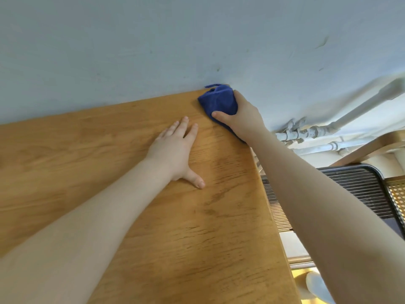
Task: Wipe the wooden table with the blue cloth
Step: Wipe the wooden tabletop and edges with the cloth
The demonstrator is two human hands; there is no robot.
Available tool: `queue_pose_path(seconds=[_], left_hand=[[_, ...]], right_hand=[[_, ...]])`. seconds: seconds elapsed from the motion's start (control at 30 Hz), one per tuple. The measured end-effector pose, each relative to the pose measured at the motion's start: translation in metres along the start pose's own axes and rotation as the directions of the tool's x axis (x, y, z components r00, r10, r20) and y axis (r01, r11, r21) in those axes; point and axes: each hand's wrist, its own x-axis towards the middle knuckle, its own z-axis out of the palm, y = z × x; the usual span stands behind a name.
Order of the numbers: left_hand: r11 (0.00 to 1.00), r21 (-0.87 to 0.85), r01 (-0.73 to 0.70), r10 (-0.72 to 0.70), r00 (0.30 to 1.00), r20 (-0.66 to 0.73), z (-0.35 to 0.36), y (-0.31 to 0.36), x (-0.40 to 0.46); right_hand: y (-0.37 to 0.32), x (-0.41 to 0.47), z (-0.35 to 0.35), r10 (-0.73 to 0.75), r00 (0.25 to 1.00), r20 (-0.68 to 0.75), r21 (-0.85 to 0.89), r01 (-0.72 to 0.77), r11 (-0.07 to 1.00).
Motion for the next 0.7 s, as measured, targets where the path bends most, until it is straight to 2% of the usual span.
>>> queue_pose_path(seconds=[0.13, 0.23, 0.43, 0.5, 0.6, 0.7], left_hand=[[1.000, 0.017, 0.023, -0.024, 1.000, 0.017, -0.002, 0.003, -0.003], [0.993, 0.107, 0.044, -0.046, 0.999, 0.016, -0.005, 0.006, -0.002], [0.977, 0.169, 0.131, -0.131, 0.991, -0.009, -0.005, 0.013, -0.007], [0.969, 0.171, 0.179, -0.178, 0.984, -0.019, -0.005, 0.017, -0.011], [0.961, 0.134, 0.242, -0.239, 0.970, -0.044, 0.000, 0.023, -0.022], [0.960, 0.090, 0.266, -0.261, 0.963, -0.068, 0.013, 0.026, -0.035]], right_hand=[[0.016, -0.057, -0.005, 0.008, 1.000, 0.009, 0.055, -0.009, 0.998], [0.030, -0.104, -0.011, 0.038, 0.999, 0.027, 0.153, -0.042, 0.987], [0.030, -0.103, -0.013, 0.061, 0.998, 0.031, 0.209, -0.066, 0.976], [0.031, -0.101, -0.010, 0.060, 0.998, 0.011, 0.161, -0.061, 0.985], [0.033, -0.117, -0.005, 0.037, 0.999, -0.034, -0.035, -0.039, 0.999], [0.044, -0.169, -0.007, -0.003, 1.000, 0.017, -0.127, 0.005, 0.992]])
